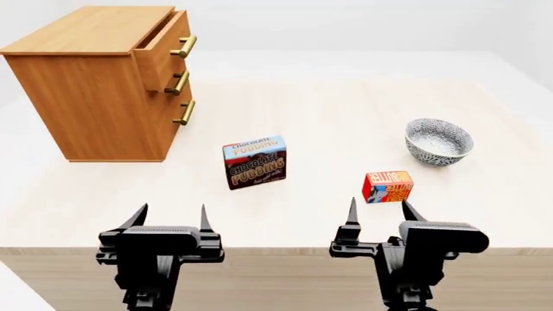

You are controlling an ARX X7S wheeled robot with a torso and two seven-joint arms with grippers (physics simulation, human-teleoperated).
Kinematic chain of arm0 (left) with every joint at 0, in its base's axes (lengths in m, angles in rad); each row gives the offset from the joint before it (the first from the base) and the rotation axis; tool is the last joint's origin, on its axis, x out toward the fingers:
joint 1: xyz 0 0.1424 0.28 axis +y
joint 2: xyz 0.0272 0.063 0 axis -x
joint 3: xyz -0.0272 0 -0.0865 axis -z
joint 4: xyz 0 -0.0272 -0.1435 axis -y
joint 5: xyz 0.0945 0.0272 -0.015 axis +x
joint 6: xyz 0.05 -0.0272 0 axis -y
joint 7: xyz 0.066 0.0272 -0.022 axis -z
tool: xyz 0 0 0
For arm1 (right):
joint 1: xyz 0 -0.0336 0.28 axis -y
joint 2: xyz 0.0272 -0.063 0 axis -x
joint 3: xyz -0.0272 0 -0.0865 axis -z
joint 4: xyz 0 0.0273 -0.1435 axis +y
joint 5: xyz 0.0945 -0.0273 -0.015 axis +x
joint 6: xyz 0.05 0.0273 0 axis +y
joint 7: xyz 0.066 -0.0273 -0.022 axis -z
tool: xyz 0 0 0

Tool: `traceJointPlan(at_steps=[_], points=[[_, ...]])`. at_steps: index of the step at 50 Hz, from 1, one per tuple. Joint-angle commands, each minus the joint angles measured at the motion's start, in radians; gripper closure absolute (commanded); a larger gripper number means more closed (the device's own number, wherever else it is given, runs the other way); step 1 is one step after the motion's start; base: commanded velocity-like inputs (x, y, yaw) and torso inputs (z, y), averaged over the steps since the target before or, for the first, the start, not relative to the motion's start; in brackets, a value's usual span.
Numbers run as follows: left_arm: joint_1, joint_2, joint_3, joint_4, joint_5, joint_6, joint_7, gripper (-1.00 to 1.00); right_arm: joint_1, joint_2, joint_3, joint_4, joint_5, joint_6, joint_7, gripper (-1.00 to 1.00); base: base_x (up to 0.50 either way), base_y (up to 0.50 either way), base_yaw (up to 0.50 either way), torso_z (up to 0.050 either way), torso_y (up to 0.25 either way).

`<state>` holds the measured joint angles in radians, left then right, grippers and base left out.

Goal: Put the butter at the back in the top drawer of the cabinet and close it.

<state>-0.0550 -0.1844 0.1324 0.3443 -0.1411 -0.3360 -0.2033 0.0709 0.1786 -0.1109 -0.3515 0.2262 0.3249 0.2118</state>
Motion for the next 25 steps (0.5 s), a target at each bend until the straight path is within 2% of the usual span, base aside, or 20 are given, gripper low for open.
traceJointPlan(at_steps=[1,14,25], points=[[-0.039,-0.037,-0.025,0.249,-0.035,-0.245,-0.038,-1.0,0.029,0.038,0.027,-0.27,0.078,0.24,0.05,-1.0,0.0,0.0,0.0,0.0,0.0],[-0.035,-0.053,-0.025,0.349,-0.052,-0.329,-0.053,-1.0,0.035,0.065,0.05,-0.484,0.15,0.395,0.094,-1.0,0.0,0.0,0.0,0.0,0.0],[-0.033,-0.057,-0.023,0.388,-0.07,-0.36,-0.059,-1.0,0.03,0.076,0.066,-0.506,0.168,0.407,0.103,-1.0,0.49,0.0,0.0,0.0,0.0]])
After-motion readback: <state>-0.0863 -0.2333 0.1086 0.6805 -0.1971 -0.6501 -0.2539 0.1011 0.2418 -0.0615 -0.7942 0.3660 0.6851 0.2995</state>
